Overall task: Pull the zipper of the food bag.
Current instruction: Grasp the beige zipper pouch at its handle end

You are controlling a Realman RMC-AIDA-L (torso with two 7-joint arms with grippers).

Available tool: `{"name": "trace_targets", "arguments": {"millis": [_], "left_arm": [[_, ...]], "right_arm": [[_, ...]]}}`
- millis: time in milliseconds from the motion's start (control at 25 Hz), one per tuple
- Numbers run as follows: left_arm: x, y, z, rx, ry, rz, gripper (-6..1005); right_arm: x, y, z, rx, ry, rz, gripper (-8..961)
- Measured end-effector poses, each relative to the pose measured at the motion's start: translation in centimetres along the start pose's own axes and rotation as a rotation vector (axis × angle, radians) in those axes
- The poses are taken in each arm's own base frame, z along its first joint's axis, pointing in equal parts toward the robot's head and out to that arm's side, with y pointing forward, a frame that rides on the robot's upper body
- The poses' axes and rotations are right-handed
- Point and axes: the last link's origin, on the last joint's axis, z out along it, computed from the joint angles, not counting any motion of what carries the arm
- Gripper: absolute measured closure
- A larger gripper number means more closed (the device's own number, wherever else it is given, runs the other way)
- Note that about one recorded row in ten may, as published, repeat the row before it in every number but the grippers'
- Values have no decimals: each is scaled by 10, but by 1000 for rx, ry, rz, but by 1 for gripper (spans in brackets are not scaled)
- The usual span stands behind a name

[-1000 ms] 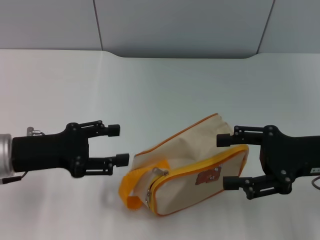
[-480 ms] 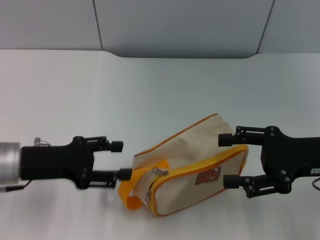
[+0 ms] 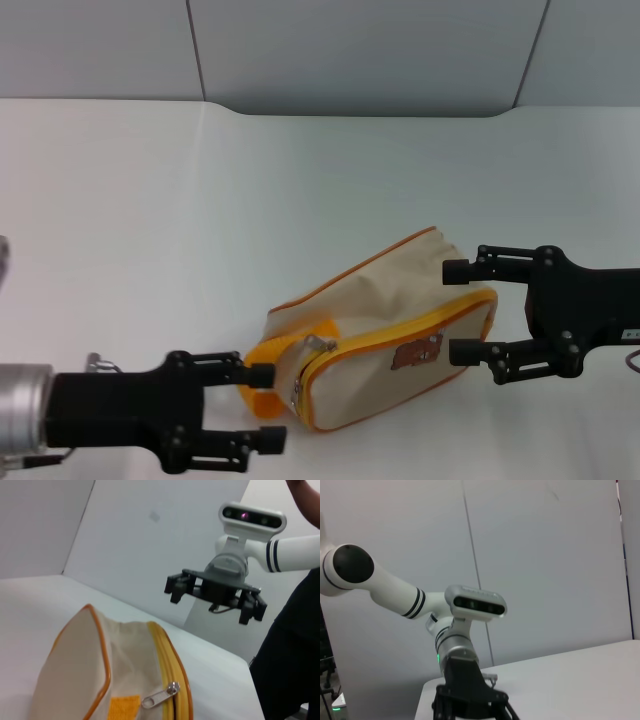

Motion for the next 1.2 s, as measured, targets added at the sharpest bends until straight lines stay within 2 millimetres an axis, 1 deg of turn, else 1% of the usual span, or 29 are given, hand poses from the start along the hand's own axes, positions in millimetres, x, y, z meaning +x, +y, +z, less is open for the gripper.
{"name": "trace_targets", "arguments": {"millis": [40, 200, 360, 520, 600, 640, 680, 840, 1000, 1200], "left_arm": [[-15, 1, 21, 21, -12, -25, 235], [-21, -5, 29, 66, -28, -38, 238], [-27, -16, 36, 132, -53, -56, 241], [-25, -23, 41, 157, -61, -51, 244], [-20, -29, 43, 174, -58, -40, 245], [-14, -35, 43, 201, -53, -23, 246], [-14, -35, 43, 201, -53, -23, 246], [-7, -46, 42, 242, -57, 7, 249], [-6, -48, 43, 249, -62, 22, 252], [-9, -45, 49, 236, -60, 65, 256]], "right_arm": [[-1, -1, 0, 0, 1, -2, 118], [-2, -2, 0, -2, 2, -4, 118], [-2, -2, 0, -1, 3, -5, 116], [-1, -1, -1, 2, 3, -2, 117], [-1, -1, -1, 3, 3, -1, 117], [0, -1, -2, 4, 3, 0, 117], [0, -1, -2, 4, 3, 0, 117], [2, 1, -3, 8, 2, 6, 117], [2, 2, -3, 11, 0, 12, 115], [3, 2, -4, 15, -6, 16, 117]]}}
